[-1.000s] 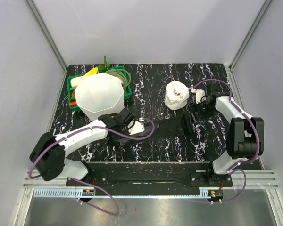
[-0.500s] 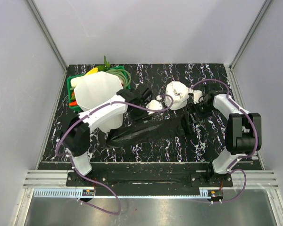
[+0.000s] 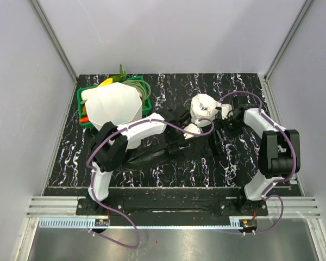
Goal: Put the trash bags into the trash bin
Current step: Unfold the trash bag at the center of the board.
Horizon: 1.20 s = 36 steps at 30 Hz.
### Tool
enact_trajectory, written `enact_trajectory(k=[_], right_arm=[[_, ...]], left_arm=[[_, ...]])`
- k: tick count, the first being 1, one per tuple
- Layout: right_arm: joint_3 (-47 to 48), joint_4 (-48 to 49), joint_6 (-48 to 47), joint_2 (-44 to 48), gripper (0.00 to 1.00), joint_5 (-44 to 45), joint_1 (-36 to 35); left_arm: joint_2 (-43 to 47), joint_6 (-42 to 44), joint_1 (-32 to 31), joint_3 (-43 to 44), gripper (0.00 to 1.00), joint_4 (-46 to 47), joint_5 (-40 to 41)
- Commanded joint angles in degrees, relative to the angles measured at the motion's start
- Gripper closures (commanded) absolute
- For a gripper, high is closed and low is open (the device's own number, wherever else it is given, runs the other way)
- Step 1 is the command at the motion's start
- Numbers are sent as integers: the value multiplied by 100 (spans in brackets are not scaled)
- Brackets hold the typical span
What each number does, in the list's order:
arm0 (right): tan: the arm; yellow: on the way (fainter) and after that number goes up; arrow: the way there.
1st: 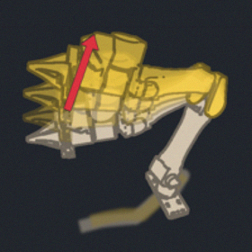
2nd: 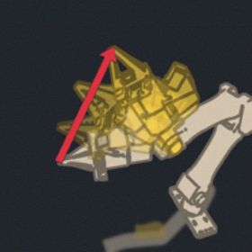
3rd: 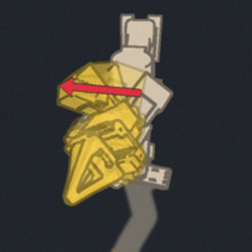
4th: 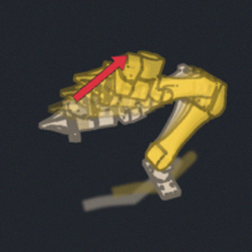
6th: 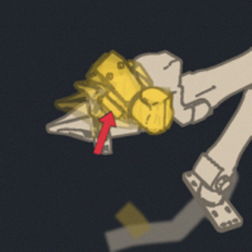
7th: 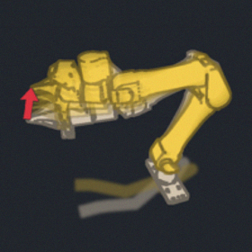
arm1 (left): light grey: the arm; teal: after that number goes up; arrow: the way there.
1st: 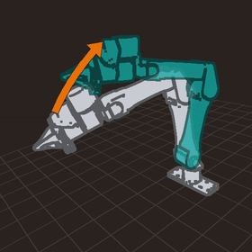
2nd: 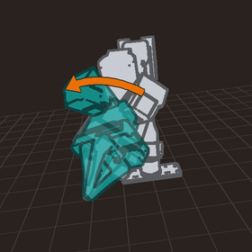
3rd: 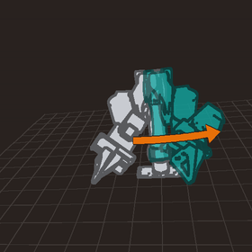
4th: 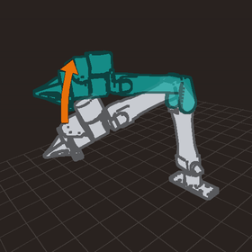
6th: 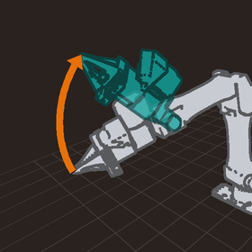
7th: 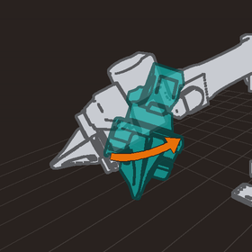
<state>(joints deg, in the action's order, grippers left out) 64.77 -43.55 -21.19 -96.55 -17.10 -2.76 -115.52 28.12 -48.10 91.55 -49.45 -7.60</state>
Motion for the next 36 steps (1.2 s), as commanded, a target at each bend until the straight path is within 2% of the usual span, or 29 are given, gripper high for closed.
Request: enact_trajectory(k=[1, 12, 19, 21, 24, 26, 30, 32, 34, 36], right_arm=[[246, -57, 168, -39, 14, 40, -189], [132, 13, 177, 75, 14, 154, -277], [-140, 22, 141, 269, 14, 234, -277], [-202, 48, 150, 277, 14, 234, -277], [-219, 92, 159, 269, 14, 216, -277], [-202, 92, 177, 234, 14, 207, -277], [-114, 84, 221, 198, 14, 146, -269], [-79, 66, 229, 163, 14, 120, -277], [-79, 48, 247, 154, 14, 111, -277], [-88, 40, 273, 163, 14, 67, -286]], left_arm=[[74, -114, -68, -216, 17, 620, 99], [-269, -184, -217, -444, 6, 928, 214], [-418, -123, -244, -673, 6, 1139, 285], [-471, -88, -253, -735, 9, 1148, 232], [-515, -52, -244, -805, 20, 1148, 153], [-515, -35, -244, -831, 33, 1140, 100], [-515, 9, -253, -893, 48, 1131, 57], [-532, 36, -244, -902, 59, 1139, 39], [-559, 45, -244, -902, 75, 1139, 13], [-576, 45, -253, -884, 96, 1131, -14]])
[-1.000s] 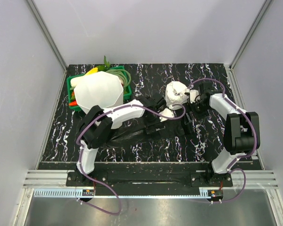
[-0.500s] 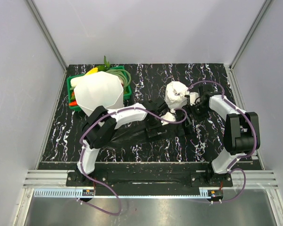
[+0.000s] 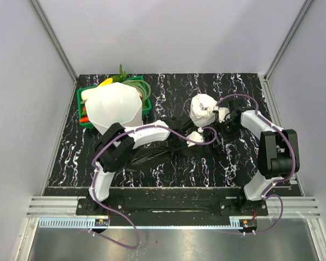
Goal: Put the trash bags into the trash bin
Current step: Unfold the trash bag at the center of the board.
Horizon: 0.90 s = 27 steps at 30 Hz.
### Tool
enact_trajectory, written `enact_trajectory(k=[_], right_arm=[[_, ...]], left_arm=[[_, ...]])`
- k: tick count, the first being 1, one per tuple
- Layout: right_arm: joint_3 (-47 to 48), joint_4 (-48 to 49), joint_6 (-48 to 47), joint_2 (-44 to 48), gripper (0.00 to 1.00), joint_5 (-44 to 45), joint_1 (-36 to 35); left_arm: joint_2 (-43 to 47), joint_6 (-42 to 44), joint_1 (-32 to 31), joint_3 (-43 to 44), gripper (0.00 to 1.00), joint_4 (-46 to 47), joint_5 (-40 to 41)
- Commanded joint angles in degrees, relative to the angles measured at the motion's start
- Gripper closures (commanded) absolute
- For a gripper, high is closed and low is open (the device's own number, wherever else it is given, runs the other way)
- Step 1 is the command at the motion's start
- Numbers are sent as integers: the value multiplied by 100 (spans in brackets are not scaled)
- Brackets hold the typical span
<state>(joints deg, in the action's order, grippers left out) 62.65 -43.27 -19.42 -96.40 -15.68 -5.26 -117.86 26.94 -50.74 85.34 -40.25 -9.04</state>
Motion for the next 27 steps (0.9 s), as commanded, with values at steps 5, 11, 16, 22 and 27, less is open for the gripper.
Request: enact_trajectory(k=[5, 11, 16, 22, 27], right_arm=[[133, -85, 140, 183, 14, -304, -28], [160, -95, 175, 25, 13, -392, -124], [63, 300, 351, -256, 14, 73, -274], [80, 556, 387, -564, 16, 724, -274], [2, 547, 141, -372, 16, 1120, -222]], left_arm=[[-281, 128, 20, -44, 100, 44, 121], [-106, 66, 20, 377, 100, -299, 69], [114, 66, 20, 641, 100, -606, -221], [422, 83, 29, 554, 100, -756, -371], [562, 197, 117, 230, 100, -765, -107]])
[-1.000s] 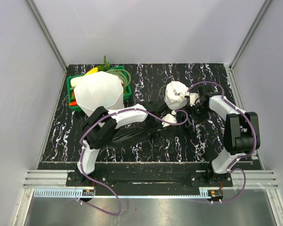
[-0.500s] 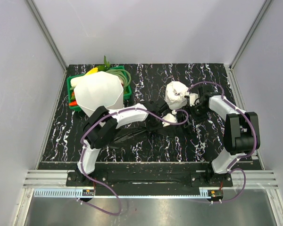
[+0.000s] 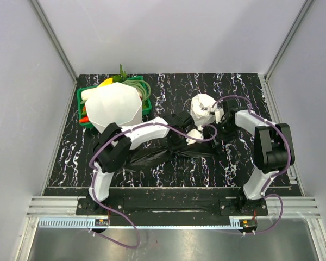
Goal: Put the trash bags into the trash bin
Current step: Unfold the trash bag at the center of the board.
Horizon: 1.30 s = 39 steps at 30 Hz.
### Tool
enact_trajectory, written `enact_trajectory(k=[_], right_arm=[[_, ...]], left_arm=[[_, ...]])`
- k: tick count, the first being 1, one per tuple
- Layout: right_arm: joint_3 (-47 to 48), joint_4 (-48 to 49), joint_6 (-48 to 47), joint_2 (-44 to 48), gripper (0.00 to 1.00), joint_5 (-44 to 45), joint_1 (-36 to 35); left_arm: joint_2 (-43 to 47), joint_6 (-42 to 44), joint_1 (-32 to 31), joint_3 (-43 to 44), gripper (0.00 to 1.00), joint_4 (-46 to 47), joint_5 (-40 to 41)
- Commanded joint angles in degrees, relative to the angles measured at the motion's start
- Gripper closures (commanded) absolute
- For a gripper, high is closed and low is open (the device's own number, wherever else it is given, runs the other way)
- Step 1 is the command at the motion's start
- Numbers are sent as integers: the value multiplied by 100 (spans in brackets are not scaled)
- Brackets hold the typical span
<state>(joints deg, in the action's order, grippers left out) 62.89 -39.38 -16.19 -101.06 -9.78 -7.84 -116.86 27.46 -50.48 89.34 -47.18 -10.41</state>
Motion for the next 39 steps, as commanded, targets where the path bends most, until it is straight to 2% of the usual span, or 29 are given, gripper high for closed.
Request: enact_trajectory(k=[1, 9, 13, 17, 20, 21, 22, 24, 32, 39], right_arm=[[-31, 115, -227, 173, 16, 556, 71], [-67, -79, -429, 666, 16, 811, 502], [82, -290, -438, 771, 16, 531, 555], [153, -404, -315, 816, 16, 91, 555], [197, -378, -289, 737, 16, 125, 555], [206, -361, -315, 702, 16, 239, 555], [206, -317, -332, 675, 16, 379, 555], [214, -229, -376, 605, 16, 590, 564], [373, -176, -517, 429, 16, 714, 660], [540, -202, -675, 43, 16, 91, 950]], left_arm=[[523, 180, 152, -241, 100, -72, 48], [937, 382, 530, -804, 100, -107, 233], [919, 304, 583, -883, 100, -64, 198], [805, 102, 557, -489, 100, -107, -179], [665, 31, 443, -24, 53, -134, -461], [595, 22, 399, 91, 34, -134, -522], [507, 5, 338, 292, 22, -125, -540], [288, -30, 214, 557, 15, -134, -593], [-583, -232, -199, 1515, 4, -151, -593], [-1110, -329, -428, 1876, 1, -143, -602]])
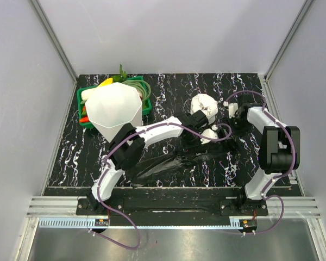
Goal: Put the trash bags into the trash bin
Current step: Unfold the trash bag at the center of the board.
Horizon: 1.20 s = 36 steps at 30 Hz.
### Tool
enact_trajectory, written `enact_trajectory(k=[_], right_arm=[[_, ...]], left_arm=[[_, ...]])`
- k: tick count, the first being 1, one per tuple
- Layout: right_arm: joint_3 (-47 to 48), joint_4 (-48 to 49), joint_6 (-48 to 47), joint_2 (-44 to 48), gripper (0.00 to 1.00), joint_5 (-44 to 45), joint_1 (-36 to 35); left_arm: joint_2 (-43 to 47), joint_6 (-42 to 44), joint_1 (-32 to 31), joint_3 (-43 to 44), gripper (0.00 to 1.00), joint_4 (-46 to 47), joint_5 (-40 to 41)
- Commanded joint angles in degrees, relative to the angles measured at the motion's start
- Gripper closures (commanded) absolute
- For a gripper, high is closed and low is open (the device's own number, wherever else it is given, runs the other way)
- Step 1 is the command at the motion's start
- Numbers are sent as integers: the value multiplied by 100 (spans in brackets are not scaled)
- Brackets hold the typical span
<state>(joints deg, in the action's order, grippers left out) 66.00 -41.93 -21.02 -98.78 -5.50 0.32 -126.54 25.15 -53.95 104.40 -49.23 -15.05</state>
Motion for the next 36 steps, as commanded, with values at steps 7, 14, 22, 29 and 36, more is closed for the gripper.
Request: enact_trajectory(k=[7, 14, 22, 29, 36], right_arm=[[124, 308, -324, -545, 16, -399, 179], [177, 344, -368, -555, 16, -505, 381], [19, 352, -351, -370, 16, -505, 478], [-140, 396, -219, -203, 16, -417, 478], [-289, 203, -201, -89, 16, -672, 478]], left_arm=[[-415, 16, -159, 310, 1, 54, 81], [-477, 201, -151, -68, 42, -42, 116], [-416, 412, -19, -526, 100, -358, 265], [-38, 982, 403, -780, 100, -886, 695], [94, 1475, 702, -842, 100, -1404, 1214]])
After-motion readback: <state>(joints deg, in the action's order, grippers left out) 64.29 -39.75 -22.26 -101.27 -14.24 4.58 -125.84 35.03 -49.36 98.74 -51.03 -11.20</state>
